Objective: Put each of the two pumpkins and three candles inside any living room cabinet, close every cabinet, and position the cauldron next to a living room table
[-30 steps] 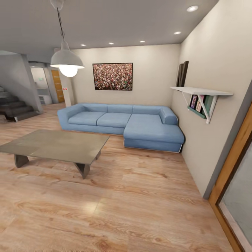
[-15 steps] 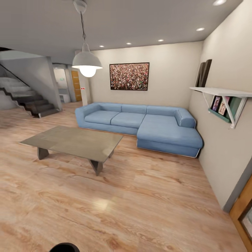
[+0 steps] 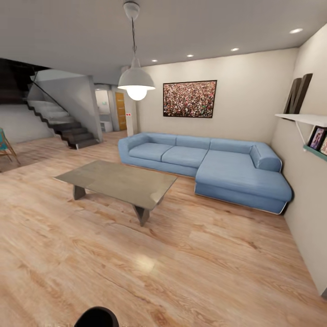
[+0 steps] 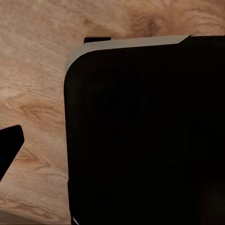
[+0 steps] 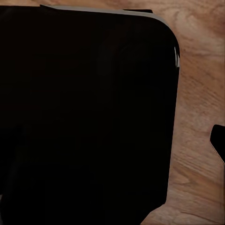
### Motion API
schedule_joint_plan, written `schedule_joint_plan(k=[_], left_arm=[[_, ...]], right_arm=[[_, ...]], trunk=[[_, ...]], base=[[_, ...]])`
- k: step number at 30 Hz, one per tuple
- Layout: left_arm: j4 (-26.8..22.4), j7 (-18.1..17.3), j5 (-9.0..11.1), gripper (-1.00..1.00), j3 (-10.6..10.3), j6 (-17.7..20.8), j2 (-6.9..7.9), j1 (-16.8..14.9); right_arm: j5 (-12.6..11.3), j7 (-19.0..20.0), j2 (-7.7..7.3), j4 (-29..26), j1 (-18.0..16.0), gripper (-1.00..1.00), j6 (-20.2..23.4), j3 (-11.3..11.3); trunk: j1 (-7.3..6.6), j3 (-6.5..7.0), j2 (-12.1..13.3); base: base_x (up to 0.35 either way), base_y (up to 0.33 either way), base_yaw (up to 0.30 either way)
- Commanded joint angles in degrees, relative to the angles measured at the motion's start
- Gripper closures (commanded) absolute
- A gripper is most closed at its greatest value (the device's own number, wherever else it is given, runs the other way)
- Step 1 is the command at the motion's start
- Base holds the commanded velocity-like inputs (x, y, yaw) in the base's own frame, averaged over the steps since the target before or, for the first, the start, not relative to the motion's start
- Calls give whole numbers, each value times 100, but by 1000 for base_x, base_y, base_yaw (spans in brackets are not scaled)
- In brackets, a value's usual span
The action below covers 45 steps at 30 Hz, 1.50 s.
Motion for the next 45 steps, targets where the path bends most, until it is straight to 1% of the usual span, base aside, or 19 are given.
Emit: schedule_joint_plan(k=[1, 9, 13, 17, 23, 41, 43, 45], left_arm=[[-8, -2, -3, -100, -1, -10, 0, 2], [-8, -2, -3, -100, -1, -13, -1, 1], [-8, -2, -3, -100, -1, -13, -1, 2], [-8, -2, -11, -100, -1, -13, -1, 2], [-8, -2, -12, -100, 4, -13, -15, 2], [-8, -2, -3, -100, 8, -21, -27, 2], [-8, -1, 2, -100, 11, -26, -21, 2], [-11, 12, -3, -100, 3, -29, 19, 2]], right_arm=[[3, -4, 0, 4, -1, -100, -20, 0], [3, -4, 0, 1, 0, -100, -20, 0], [3, -4, 0, 1, -1, -100, -46, 0], [9, -11, 16, 8, -2, -100, -211, 0], [12, -13, 29, 9, 0, -100, -246, 0], [12, -13, 31, 9, -1, -100, -258, 0], [7, -13, 29, 9, -2, -100, -258, 0], [5, -13, 28, 9, -1, -100, -260, 0]], trunk=[[0, -4, -2], [0, -4, -2], [0, -4, -2], [0, -4, -2], [0, -4, -2], [0, -4, -2], [0, -4, -2], [0, -4, -2]], base=[[0, 0, 275], [22, 0, 275], [215, 0, 278], [302, -5, 283], [179, -93, 284], [-68, -11, 285], [-3, 0, 285], [-1, 0, 285]])
